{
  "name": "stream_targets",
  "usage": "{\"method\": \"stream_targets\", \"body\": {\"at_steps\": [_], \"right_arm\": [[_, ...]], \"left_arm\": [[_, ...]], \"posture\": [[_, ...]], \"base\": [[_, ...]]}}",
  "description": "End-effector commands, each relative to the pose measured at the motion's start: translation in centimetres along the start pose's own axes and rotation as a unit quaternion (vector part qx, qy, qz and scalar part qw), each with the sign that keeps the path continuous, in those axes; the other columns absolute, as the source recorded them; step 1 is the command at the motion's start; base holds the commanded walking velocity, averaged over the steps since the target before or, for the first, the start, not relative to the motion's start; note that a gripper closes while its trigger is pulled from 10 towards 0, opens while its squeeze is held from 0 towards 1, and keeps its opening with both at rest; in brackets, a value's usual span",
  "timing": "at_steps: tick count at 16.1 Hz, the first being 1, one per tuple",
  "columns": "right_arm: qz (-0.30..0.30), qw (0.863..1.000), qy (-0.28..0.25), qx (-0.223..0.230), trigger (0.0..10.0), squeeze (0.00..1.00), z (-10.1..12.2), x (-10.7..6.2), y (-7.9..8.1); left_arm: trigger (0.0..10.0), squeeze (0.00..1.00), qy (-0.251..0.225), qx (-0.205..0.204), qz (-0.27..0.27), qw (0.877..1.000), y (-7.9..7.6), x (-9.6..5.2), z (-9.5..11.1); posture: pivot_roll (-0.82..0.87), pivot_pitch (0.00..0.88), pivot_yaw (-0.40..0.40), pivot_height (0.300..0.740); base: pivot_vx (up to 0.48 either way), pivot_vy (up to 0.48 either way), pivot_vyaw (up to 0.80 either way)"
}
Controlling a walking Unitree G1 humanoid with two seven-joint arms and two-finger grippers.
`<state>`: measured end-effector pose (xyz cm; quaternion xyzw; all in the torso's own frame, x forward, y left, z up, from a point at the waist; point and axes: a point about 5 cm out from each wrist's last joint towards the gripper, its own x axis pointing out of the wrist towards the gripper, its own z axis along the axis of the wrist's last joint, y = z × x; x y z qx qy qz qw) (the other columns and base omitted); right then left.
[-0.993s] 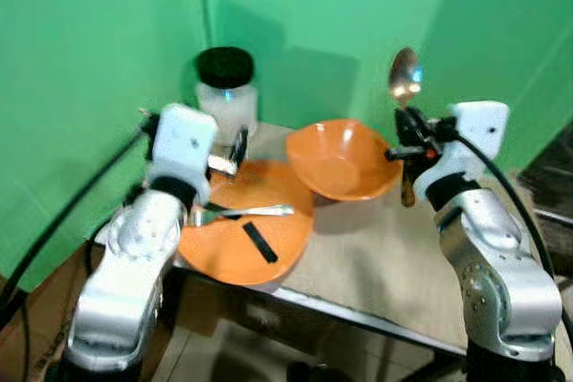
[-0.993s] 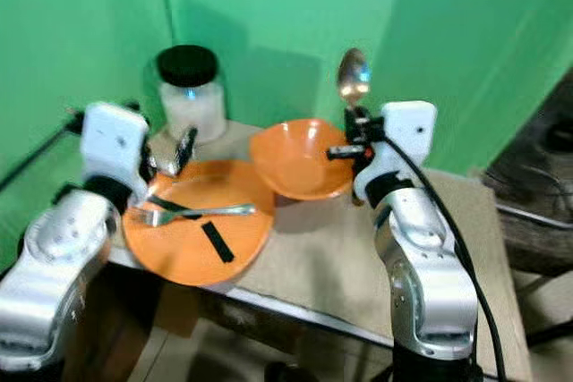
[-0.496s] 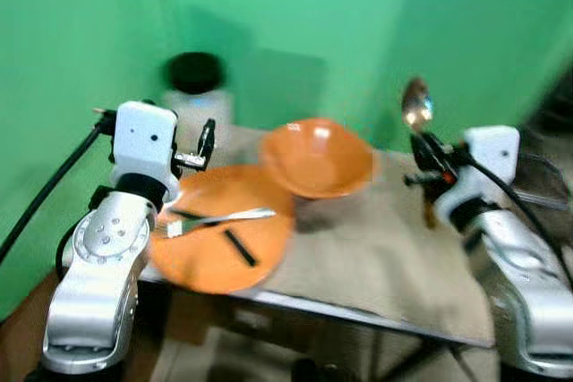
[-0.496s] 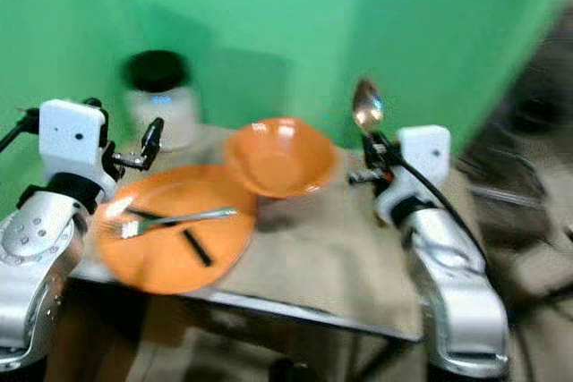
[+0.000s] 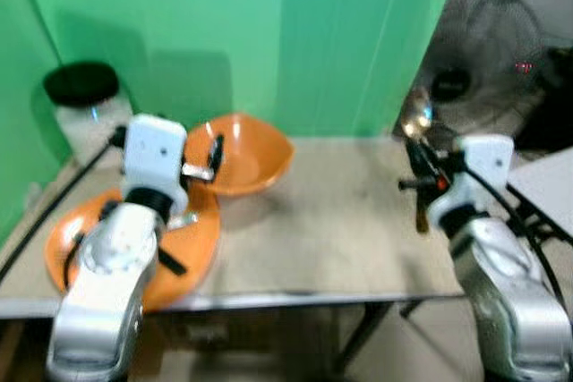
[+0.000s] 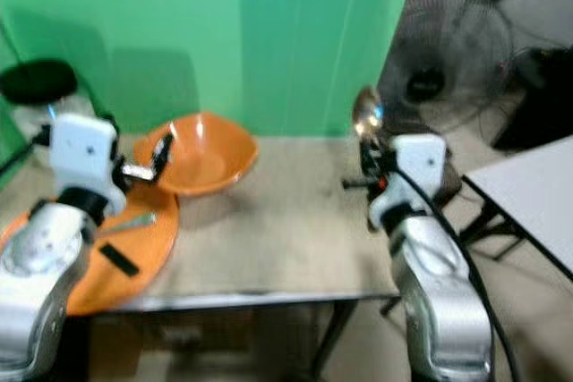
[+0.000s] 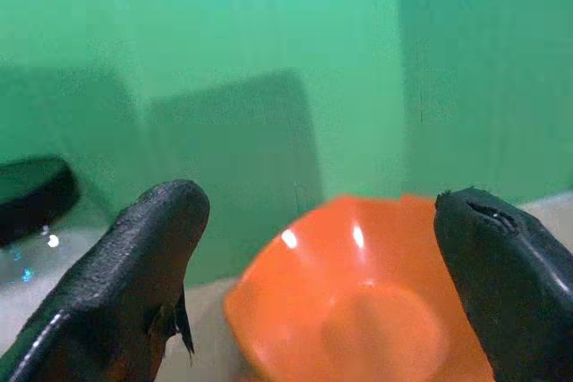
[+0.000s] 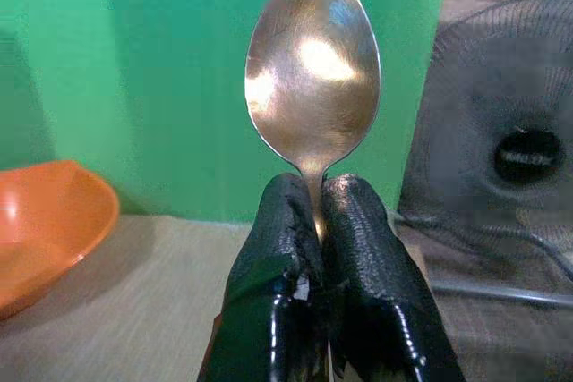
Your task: Setting the table
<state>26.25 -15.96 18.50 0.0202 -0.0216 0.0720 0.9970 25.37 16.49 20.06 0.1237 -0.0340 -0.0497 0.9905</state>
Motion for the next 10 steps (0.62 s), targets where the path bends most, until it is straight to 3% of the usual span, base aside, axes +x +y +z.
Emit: {"method": "stream_targets", "body": {"at_steps": [1, 5, 10], "right_arm": [[-0.025, 1.0, -0.007, -0.004, 10.0, 0.0, 0.31, -0.25, -0.47], [-0.032, 0.999, -0.008, -0.002, 10.0, 0.0, 0.43, -0.17, -0.1], [-0.04, 0.999, -0.007, -0.003, 10.0, 0.0, 0.24, -0.17, -0.03]], "left_arm": [[10.0, 0.57, -0.008, 0.001, -0.013, 1.0, -0.59, 0.22, 0.41], [10.0, 0.57, -0.02, -0.005, -0.011, 1.0, -0.75, 0.61, 1.07], [10.0, 0.56, -0.022, -0.008, -0.011, 1.0, -0.93, 0.92, 1.26]], "posture": [[-0.03, 0.017, -0.039, 0.74], [-0.04, 0.022, -0.036, 0.74], [-0.04, 0.028, -0.036, 0.74]], "base": [[0.0, 0.0, -0.8], [0.0, 0.0, -0.8], [0.0, -0.287, -0.68]]}}
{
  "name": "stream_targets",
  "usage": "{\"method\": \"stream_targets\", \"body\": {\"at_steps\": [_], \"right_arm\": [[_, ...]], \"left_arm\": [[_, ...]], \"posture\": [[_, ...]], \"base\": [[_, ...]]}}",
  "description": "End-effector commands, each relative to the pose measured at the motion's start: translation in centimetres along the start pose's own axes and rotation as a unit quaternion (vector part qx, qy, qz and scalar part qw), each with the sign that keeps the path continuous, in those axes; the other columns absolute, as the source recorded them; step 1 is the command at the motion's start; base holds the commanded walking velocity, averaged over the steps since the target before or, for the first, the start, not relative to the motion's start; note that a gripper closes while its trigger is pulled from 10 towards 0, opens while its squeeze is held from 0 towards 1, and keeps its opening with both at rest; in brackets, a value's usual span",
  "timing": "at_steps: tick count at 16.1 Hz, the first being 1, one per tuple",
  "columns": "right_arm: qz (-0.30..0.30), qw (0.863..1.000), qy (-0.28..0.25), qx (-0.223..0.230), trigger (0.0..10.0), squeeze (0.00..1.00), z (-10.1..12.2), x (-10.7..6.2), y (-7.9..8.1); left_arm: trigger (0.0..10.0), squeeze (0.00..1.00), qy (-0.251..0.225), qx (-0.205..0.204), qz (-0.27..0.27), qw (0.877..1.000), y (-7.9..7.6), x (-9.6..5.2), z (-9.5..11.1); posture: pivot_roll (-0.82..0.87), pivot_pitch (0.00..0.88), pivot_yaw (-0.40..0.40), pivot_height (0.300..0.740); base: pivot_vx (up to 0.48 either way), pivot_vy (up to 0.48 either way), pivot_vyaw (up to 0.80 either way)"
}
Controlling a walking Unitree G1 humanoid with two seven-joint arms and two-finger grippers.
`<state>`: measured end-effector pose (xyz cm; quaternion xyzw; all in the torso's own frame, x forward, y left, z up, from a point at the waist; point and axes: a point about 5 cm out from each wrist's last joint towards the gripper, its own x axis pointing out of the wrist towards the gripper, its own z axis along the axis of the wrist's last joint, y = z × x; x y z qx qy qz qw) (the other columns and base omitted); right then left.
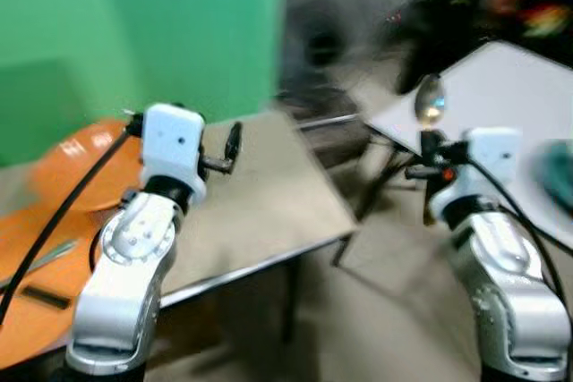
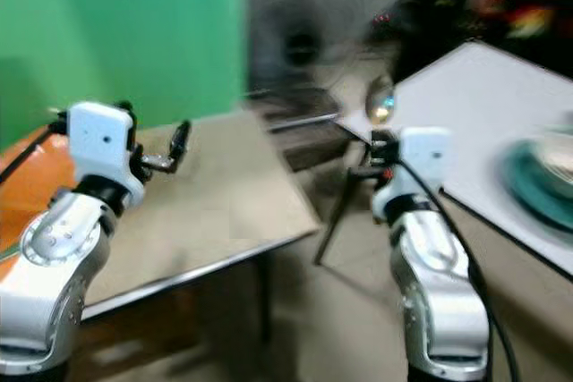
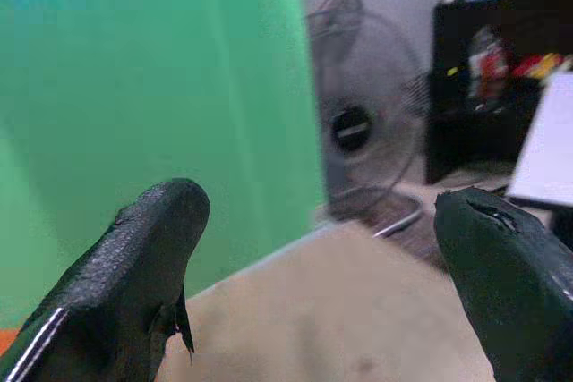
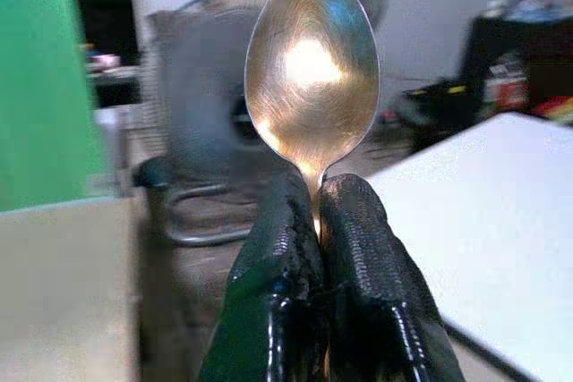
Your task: Setting the table
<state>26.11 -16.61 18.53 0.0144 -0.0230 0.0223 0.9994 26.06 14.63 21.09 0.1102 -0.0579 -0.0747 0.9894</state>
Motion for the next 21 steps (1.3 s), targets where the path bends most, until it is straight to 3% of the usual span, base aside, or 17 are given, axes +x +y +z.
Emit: {"method": "stream_targets", "body": {"at_steps": [1, 4, 13, 21], "right_arm": [[0.007, 1.0, -0.001, 0.003, 10.0, 0.0, 0.0, 0.0, 0.5], [0.009, 0.999, 0.007, -0.032, 10.0, 0.0, -0.6, -0.1, 0.2], [-0.003, 0.999, 0.022, -0.025, 10.0, 0.0, -1.2, -0.5, -0.7], [-0.013, 0.999, 0.034, -0.011, 10.0, 0.0, -1.5, -0.6, -1.0]], "left_arm": [[10.0, 0.57, 0.007, 0.005, 0.012, 1.0, 0.6, 0.0, -0.2], [10.0, 0.57, 0.021, -0.017, 0.025, 0.999, 0.6, 0.2, -1.0], [10.0, 0.57, 0.046, -0.01, 0.012, 0.999, -0.1, -0.2, -2.9], [10.0, 0.57, 0.043, -0.005, 0.007, 0.999, -0.2, -0.1, -2.9]], "posture": [[-0.04, 0.029, -0.036, 0.74], [-0.04, 0.026, -0.035, 0.74], [-0.06, 0.023, -0.028, 0.74], [-0.07, 0.022, -0.023, 0.74]], "base": [[0.0, -0.289, 0.0], [0.0, -0.286, 0.0], [0.0, -0.287, 0.0], [0.0, -0.288, -0.8]]}}
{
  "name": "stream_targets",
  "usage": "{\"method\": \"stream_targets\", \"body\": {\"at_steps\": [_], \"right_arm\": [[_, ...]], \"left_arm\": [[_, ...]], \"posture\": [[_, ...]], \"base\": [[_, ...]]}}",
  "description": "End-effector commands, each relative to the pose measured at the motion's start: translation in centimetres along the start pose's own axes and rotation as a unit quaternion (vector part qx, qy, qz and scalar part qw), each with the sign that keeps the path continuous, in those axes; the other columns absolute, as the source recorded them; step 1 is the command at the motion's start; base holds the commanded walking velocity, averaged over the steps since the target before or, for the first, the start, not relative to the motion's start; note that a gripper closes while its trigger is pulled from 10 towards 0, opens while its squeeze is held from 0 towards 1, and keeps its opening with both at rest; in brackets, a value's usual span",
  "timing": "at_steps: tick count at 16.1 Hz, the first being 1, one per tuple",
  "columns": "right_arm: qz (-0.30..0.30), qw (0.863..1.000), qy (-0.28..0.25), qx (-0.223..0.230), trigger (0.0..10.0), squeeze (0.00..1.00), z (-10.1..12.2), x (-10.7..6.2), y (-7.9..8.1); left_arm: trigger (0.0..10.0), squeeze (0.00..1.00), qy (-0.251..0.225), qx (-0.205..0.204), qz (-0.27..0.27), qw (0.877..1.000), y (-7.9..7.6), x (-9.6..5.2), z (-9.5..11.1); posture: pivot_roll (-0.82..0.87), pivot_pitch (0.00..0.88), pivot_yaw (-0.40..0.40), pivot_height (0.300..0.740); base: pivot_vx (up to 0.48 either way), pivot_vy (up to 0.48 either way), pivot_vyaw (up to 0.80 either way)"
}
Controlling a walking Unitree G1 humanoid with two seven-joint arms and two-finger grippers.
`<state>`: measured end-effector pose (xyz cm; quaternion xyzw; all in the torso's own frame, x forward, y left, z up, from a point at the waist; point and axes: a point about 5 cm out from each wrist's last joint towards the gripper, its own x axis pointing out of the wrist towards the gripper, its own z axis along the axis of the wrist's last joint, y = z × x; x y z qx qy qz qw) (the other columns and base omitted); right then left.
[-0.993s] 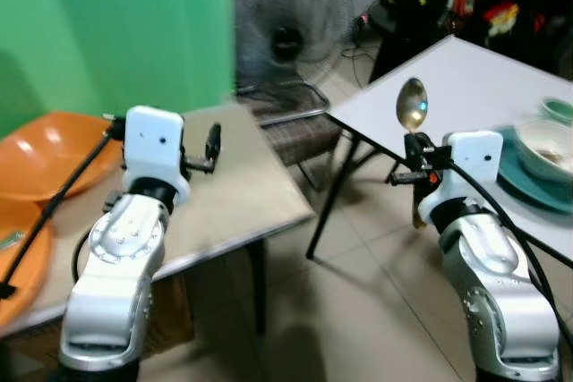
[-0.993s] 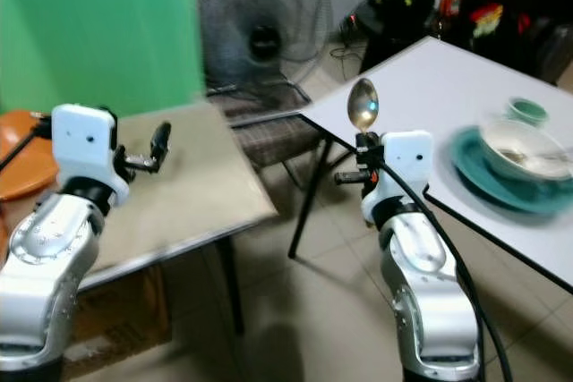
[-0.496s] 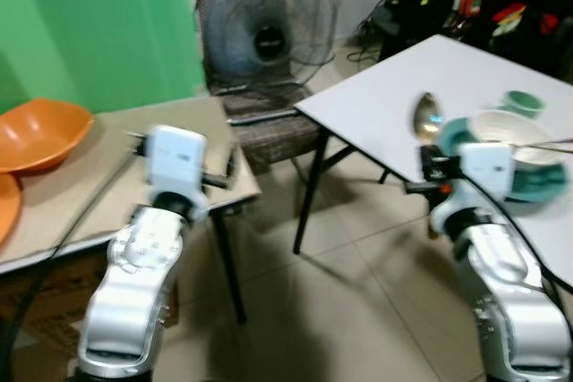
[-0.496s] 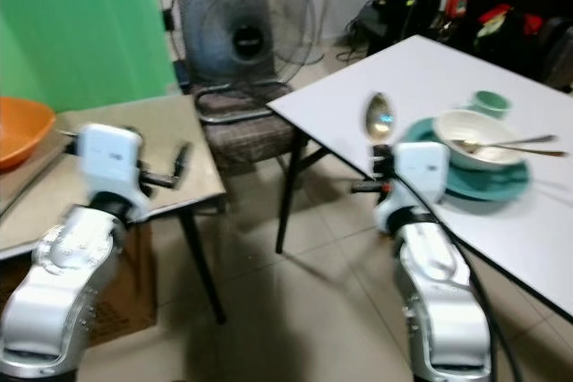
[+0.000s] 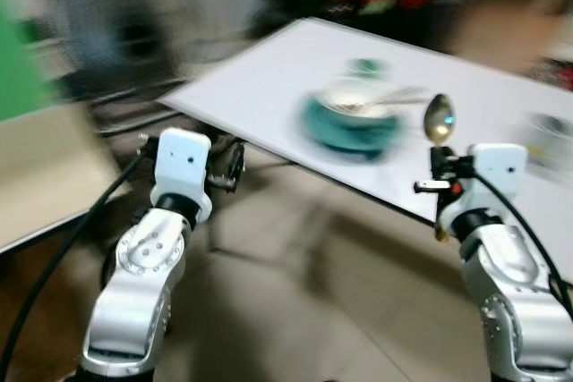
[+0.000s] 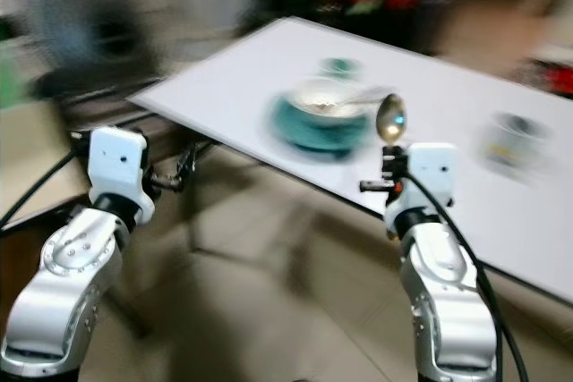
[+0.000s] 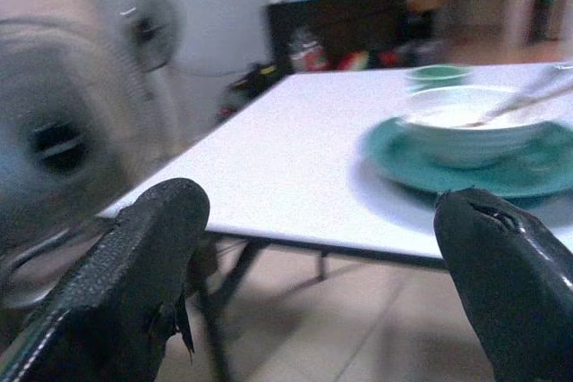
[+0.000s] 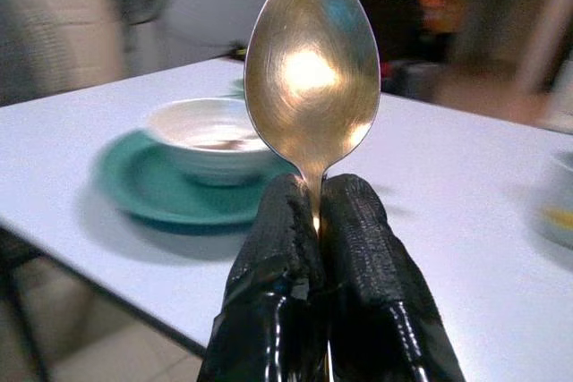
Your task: Setting the table
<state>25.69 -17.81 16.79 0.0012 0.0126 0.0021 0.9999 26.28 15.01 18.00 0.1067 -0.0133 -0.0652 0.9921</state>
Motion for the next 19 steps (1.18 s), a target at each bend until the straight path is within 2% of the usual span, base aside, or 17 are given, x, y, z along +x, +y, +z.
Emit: {"method": "stream_targets", "body": {"at_steps": [1, 7, 9, 16, 19], "right_arm": [[0.006, 1.0, 0.002, 0.007, 10.0, 0.0, 0.2, -0.1, 0.2], [0.004, 1.0, 0.004, 0.003, 10.0, 0.0, 0.2, 0.0, 0.2], [0.012, 1.0, 0.016, 0.004, 10.0, 0.0, 0.0, 0.1, 0.3], [0.061, 0.997, 0.042, -0.012, 10.0, 0.0, -0.6, 0.6, 1.5], [0.074, 0.996, 0.052, -0.017, 10.0, 0.0, -1.0, 0.6, 1.9]], "left_arm": [[10.0, 0.57, -0.003, 0.002, 0.001, 1.0, 0.1, 0.0, 0.2], [10.0, 0.56, -0.008, 0.003, 0.0, 1.0, 0.0, 0.2, 0.1], [10.0, 0.53, -0.008, -0.004, 0.004, 1.0, 0.1, 0.2, 0.2], [10.0, 0.55, -0.004, -0.025, -0.011, 1.0, 0.1, 0.3, -0.1], [10.0, 0.55, -0.004, -0.026, -0.012, 1.0, 0.4, 0.2, -0.2]], "posture": [[-0.07, 0.022, -0.023, 0.74], [-0.07, 0.008, -0.021, 0.74], [-0.07, 0.003, -0.021, 0.74], [-0.06, 0.0, -0.014, 0.74], [-0.06, 0.0, -0.019, 0.74]], "base": [[0.0, -0.289, -0.8], [0.0, -0.281, -0.8], [0.0, 0.0, 0.0], [0.0, 0.0, 0.0], [0.299, 0.0, 0.0]]}}
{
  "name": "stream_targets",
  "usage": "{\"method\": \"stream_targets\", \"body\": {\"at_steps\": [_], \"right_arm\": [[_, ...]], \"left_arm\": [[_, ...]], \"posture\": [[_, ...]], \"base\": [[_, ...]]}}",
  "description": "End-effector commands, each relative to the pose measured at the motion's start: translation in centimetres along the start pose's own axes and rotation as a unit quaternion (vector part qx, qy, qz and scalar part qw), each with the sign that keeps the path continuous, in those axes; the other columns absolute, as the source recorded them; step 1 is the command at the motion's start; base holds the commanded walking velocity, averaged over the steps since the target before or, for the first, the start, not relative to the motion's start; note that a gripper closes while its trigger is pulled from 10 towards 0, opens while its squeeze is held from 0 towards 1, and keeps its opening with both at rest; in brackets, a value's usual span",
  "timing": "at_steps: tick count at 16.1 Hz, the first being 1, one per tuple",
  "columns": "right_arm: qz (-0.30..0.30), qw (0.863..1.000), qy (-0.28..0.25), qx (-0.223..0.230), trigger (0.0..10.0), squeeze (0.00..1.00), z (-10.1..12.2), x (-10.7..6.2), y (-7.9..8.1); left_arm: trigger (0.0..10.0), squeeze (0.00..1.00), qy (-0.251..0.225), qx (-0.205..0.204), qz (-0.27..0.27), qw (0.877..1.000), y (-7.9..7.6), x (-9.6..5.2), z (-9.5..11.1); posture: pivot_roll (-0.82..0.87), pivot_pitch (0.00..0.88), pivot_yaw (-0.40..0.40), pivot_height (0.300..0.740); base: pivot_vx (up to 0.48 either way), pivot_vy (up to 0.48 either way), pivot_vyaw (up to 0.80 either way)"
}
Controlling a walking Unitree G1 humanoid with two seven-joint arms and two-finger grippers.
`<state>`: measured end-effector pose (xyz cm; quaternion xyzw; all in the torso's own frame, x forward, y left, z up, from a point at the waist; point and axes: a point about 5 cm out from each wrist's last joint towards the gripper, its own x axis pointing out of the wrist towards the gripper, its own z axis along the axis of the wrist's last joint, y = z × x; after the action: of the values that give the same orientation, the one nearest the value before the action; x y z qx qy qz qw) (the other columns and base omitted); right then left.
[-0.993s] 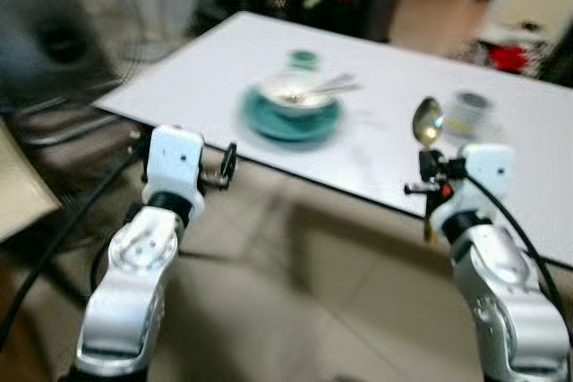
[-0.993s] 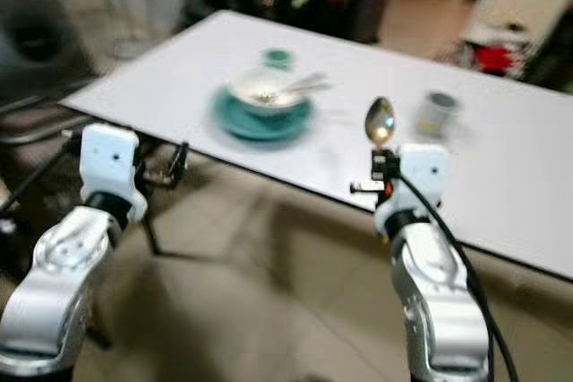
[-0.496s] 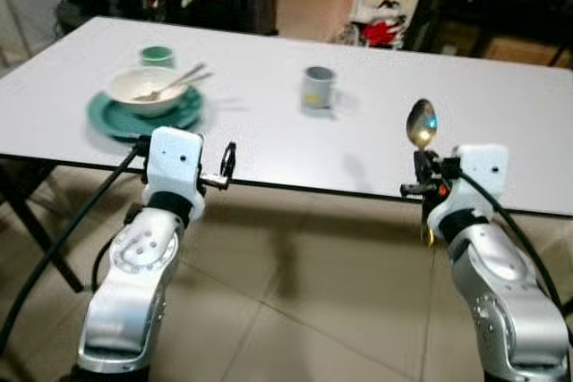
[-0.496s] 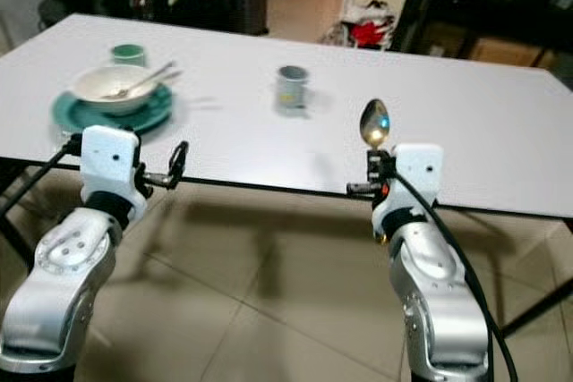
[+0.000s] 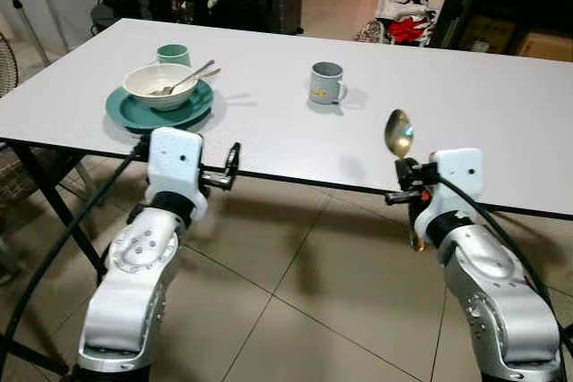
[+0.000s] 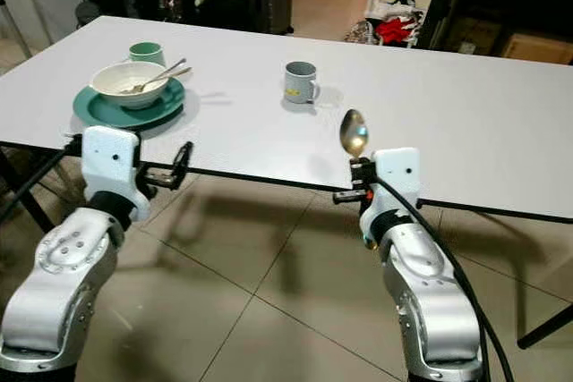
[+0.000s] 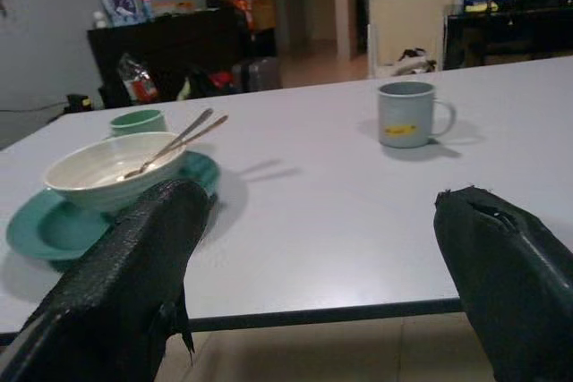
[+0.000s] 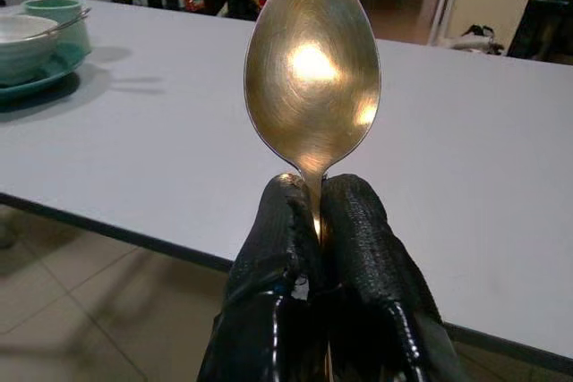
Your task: Setting the table
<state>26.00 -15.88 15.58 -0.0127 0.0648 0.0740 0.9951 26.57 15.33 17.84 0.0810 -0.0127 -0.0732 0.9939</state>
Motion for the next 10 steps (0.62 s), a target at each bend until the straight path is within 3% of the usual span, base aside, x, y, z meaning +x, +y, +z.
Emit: {"method": "stream_targets", "body": {"at_steps": [1, 10], "right_arm": [[0.002, 1.0, 0.0, -0.003, 10.0, 0.0, 0.23, 0.2, -0.02], [0.009, 1.0, 0.0, -0.005, 10.0, 0.0, 0.17, 0.33, 0.3]], "left_arm": [[10.0, 0.55, -0.002, -0.001, -0.004, 1.0, 0.13, -0.03, 0.05], [10.0, 0.55, 0.0, 0.001, -0.002, 1.0, 0.5, -0.09, 0.01]], "posture": [[-0.06, 0.0, -0.019, 0.74], [-0.06, 0.0, -0.017, 0.74]], "base": [[0.322, 0.0, 0.0], [0.352, 0.0, 0.0]]}}
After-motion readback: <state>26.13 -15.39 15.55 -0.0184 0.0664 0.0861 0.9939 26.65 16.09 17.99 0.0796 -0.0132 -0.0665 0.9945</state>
